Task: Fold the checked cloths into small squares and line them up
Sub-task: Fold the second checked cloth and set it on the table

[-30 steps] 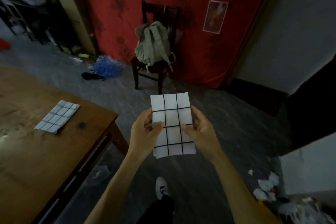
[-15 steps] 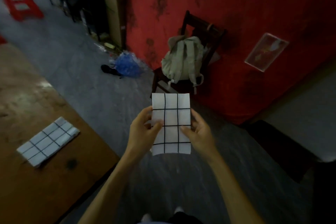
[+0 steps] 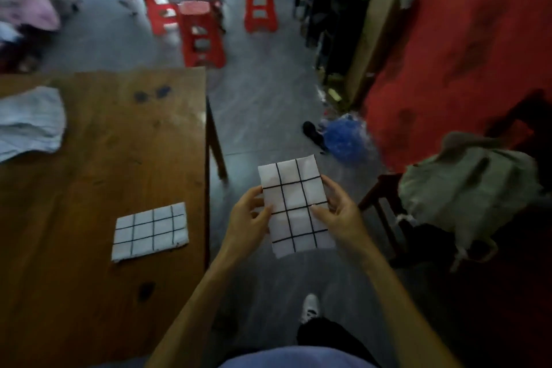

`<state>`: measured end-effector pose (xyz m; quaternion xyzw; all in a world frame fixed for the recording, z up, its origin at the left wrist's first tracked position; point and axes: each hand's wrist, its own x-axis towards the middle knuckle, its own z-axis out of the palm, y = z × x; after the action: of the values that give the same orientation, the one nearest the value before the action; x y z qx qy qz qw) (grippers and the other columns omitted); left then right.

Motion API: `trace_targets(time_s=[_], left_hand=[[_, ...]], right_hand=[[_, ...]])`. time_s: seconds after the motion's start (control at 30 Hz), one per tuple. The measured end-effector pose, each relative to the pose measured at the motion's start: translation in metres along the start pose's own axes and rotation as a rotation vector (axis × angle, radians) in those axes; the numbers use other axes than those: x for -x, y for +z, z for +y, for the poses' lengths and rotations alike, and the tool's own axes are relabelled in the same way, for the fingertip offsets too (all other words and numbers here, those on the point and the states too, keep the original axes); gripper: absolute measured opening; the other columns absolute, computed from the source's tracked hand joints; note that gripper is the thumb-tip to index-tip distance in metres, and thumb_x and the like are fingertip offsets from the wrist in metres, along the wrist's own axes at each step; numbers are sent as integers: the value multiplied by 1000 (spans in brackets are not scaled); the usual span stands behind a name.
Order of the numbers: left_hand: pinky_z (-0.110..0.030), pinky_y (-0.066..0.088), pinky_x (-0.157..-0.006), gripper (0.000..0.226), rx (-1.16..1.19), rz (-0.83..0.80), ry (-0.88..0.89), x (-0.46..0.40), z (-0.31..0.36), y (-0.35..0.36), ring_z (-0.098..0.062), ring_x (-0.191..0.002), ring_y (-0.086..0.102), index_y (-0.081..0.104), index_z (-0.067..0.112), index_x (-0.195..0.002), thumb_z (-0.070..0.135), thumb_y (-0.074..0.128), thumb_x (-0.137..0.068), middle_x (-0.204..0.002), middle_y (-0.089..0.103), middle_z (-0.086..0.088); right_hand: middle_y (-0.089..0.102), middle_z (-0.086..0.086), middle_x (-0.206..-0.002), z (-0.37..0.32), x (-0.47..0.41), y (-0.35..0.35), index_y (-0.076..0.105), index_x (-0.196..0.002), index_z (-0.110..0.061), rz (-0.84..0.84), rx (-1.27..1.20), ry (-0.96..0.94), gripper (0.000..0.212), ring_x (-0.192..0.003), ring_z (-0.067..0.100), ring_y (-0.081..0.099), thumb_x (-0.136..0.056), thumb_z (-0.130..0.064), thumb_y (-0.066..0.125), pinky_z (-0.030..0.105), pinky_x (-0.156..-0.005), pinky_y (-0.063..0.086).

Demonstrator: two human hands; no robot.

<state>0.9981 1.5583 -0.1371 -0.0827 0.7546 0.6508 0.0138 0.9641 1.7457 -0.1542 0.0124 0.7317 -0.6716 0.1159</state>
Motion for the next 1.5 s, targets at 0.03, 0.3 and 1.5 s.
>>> trace_targets(time_s=[0.03, 0.3, 1.5], left_hand=[[-17, 54, -66, 24, 19, 13, -16, -7, 6, 3, -6, -85, 66, 51, 29, -112, 10, 48, -97, -106, 62, 2], [-22, 55, -80, 26, 21, 393, -143, -52, 24, -7, -1, -100, 62, 55, 23, -121, 14, 48, -98, -112, 63, 8], [-31, 57, -79, 42, 471, 1344, -933, -212, -108, -174, -17, -94, 62, 40, 13, -139, 18, 50, -98, -128, 54, -11]], right_hand=[[63, -1, -126, -8, -18, -6, 43, -137, -30, -65, 11, 5, 60, -110, 13, 65, -89, -1, 63, 34, -87, 56], [63, 1, -124, -52, -143, 16, 40, -141, -34, -510, 164, -70, 60, -108, 15, 65, -92, -7, 61, 38, -85, 58], [58, -2, -131, -3, -408, 389, 45, -142, -18, -1534, 1021, -245, 47, -109, 9, 55, -97, -24, 57, 20, -84, 43]])
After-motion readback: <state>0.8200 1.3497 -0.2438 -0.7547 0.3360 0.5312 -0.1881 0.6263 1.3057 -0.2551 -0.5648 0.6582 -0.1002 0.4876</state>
